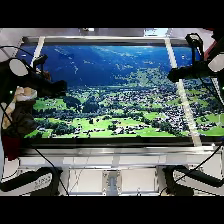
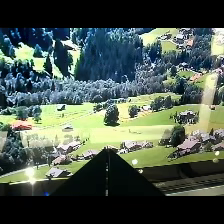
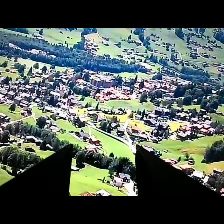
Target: Fold the shirts.
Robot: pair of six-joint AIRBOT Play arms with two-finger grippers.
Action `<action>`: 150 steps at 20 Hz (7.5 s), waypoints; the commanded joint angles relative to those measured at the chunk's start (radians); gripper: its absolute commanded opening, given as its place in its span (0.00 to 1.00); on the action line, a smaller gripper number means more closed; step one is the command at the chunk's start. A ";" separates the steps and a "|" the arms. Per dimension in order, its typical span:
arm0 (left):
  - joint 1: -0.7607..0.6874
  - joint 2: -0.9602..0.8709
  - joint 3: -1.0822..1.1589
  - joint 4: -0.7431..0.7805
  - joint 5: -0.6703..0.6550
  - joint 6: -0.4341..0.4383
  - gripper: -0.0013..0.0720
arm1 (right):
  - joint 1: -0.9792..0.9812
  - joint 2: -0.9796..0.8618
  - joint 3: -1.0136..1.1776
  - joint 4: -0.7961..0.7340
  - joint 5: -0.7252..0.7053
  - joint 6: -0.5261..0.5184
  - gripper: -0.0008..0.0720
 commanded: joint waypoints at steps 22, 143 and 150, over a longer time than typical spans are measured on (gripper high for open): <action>0.257 -0.047 0.001 0.952 0.393 -0.156 0.91 | 0.001 0.000 -0.005 0.050 -0.368 -0.074 0.63; -0.772 -0.716 0.593 0.434 0.162 0.283 0.04 | 0.056 -0.042 -0.840 0.751 0.039 -0.172 0.76; -0.772 -0.716 0.593 0.426 0.134 0.282 0.04 | 0.297 -0.042 -0.864 0.757 -0.285 -0.127 0.76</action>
